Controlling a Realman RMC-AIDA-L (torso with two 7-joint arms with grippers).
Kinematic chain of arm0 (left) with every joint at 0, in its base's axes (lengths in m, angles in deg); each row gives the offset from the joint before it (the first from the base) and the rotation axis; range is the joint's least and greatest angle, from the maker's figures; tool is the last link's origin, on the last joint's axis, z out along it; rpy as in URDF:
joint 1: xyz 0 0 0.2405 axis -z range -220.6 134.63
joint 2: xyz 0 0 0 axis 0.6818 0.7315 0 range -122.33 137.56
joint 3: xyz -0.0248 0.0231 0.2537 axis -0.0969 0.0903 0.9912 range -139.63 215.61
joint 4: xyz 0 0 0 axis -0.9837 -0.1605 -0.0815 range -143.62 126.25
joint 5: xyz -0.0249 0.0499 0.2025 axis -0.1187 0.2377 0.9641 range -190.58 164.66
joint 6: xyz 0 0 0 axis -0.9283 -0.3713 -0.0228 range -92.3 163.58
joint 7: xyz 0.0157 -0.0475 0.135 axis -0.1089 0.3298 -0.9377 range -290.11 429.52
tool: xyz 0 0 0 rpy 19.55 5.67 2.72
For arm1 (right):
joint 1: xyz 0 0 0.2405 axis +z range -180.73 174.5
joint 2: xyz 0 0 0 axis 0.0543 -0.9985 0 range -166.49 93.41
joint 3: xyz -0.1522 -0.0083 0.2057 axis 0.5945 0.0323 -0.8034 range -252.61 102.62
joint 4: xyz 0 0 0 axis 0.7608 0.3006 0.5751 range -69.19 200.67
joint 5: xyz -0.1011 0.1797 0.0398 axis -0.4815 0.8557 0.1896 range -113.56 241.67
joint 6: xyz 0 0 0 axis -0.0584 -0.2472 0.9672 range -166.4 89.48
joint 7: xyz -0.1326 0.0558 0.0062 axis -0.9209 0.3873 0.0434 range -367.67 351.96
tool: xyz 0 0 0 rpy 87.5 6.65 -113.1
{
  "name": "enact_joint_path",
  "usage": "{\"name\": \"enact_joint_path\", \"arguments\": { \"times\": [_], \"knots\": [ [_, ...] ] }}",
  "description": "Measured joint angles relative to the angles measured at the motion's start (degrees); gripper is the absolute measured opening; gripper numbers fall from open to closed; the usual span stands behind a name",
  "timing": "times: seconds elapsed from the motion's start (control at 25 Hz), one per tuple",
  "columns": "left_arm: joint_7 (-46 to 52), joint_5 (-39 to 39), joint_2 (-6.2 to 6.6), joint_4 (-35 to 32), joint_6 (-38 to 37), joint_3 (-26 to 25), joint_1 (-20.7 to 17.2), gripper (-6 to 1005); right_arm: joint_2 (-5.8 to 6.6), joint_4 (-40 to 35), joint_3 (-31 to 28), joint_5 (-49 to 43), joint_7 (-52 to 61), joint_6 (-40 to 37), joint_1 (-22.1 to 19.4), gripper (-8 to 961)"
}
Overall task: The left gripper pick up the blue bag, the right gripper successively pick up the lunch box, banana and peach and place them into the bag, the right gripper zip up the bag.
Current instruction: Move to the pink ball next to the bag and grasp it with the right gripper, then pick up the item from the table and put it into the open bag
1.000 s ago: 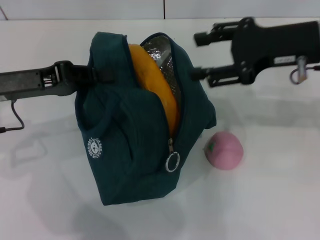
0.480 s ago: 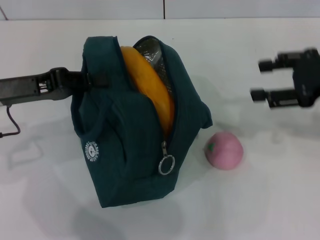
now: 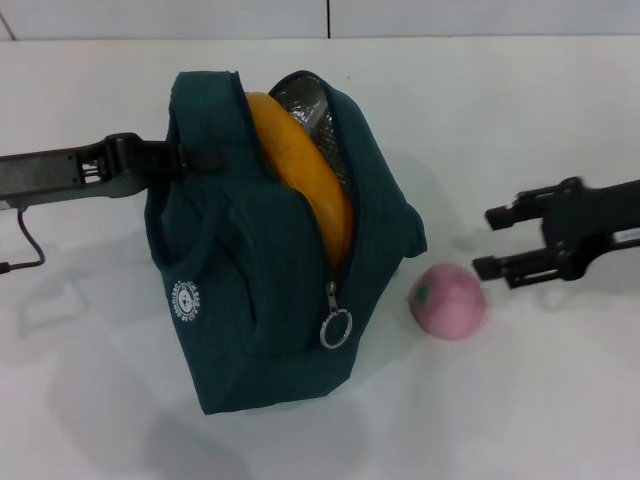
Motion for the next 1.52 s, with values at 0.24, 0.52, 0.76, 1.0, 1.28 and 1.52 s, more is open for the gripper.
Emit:
{"name": "enact_joint_path", "arguments": {
  "times": [0.24,0.52,0.76,1.0,1.28,1.52],
  "knots": [
    [-0.4,0.0,-0.04,0.0,0.0,0.0,0.0,41,-0.02,3.3,8.1,-0.1,-0.1,7.5,1.3,708],
    [-0.5,0.0,-0.11,0.0,0.0,0.0,-0.1,41,-0.10,4.6,12.0,-0.3,0.5,10.2,2.1,686],
    [-0.5,0.0,-0.09,0.0,0.0,0.0,-0.1,41,-0.12,7.6,12.4,-0.3,0.6,10.4,3.7,665],
    [-0.5,0.0,-0.01,0.0,0.0,0.0,0.0,41,-0.12,6.3,12.7,-0.2,0.3,10.2,3.1,644],
    [-1.2,-0.1,0.10,0.7,0.0,0.0,0.0,41,-0.12,6.2,12.6,0.1,0.3,9.9,3.1,361],
    [-1.7,-0.1,0.22,1.5,0.0,0.0,-0.3,41,-0.03,1.0,10.8,0.4,0.6,8.4,0.6,169]
  ]
}}
